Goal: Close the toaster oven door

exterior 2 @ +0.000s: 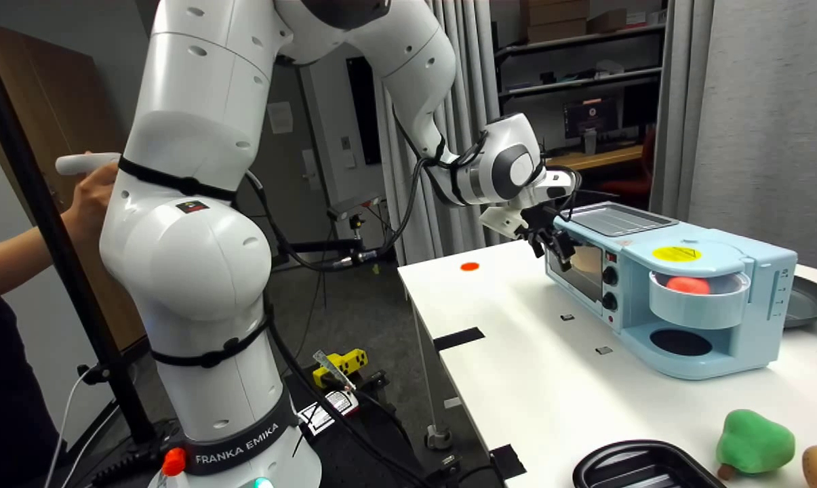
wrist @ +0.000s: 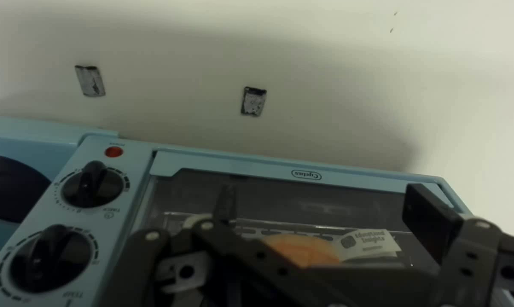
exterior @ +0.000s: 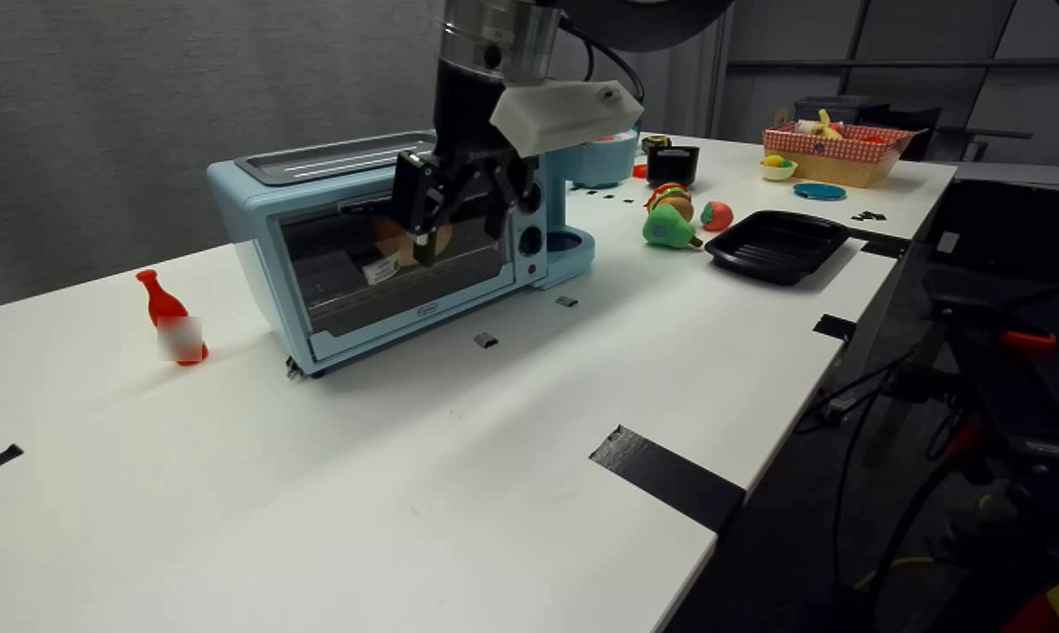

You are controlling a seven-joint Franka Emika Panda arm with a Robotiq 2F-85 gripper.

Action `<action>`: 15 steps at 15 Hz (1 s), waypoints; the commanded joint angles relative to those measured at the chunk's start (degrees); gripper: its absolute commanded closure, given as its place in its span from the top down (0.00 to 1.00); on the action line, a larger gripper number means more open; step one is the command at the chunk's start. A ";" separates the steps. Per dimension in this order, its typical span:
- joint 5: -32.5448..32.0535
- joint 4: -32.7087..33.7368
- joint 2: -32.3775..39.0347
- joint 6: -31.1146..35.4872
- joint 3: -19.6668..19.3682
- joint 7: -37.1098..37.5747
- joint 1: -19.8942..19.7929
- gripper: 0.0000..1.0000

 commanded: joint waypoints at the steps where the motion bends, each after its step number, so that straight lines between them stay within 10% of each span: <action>1: -0.49 3.04 1.75 0.38 -0.62 0.07 0.07 1.00; 15: -5.52 -7.62 -13.22 1.79 -0.07 0.78 3.42 1.00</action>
